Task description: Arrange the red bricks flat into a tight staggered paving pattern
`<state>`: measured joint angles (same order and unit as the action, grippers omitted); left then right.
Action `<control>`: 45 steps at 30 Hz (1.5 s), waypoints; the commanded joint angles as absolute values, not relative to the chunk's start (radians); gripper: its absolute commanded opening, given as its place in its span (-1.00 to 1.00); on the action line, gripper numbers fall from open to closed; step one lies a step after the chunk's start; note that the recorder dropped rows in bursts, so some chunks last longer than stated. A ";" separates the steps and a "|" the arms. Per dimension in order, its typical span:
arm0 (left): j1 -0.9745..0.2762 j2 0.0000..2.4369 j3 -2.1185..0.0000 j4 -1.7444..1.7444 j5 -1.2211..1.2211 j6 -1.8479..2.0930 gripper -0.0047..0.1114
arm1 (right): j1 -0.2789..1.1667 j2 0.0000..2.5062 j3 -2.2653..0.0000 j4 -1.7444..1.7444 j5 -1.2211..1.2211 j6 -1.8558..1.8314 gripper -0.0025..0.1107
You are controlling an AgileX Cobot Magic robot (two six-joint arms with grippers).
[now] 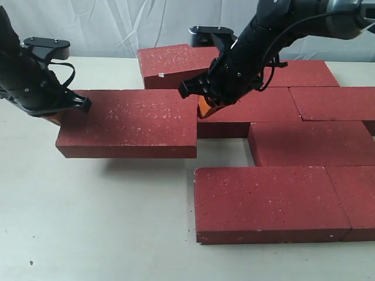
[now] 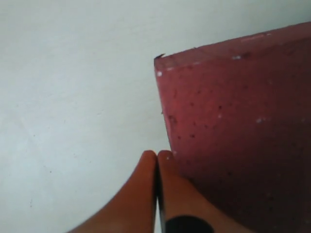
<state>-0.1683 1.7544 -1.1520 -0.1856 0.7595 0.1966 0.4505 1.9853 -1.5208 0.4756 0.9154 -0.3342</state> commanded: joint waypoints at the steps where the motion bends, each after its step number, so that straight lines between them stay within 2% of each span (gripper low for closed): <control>1: -0.158 1.739 -1.115 -0.271 0.720 0.202 -0.92 | 0.500 2.042 -1.580 0.615 0.902 -0.338 -0.97; 18: -0.132 1.794 -0.998 -0.164 0.581 0.200 -0.92 | 0.502 2.191 -1.601 0.656 0.851 -0.338 -0.97; 30: -0.132 1.861 -0.998 0.031 0.518 0.132 -0.92 | 0.500 2.204 -1.601 0.466 0.901 -0.229 -0.97; 45: -0.132 1.861 -0.998 0.008 0.495 0.134 -0.92 | 0.500 2.106 -1.601 0.194 0.871 -0.028 -0.97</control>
<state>-0.1204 1.8576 -1.0026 0.0249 0.5082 0.1392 0.5006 2.1495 -1.5951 0.2599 0.8917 -0.0767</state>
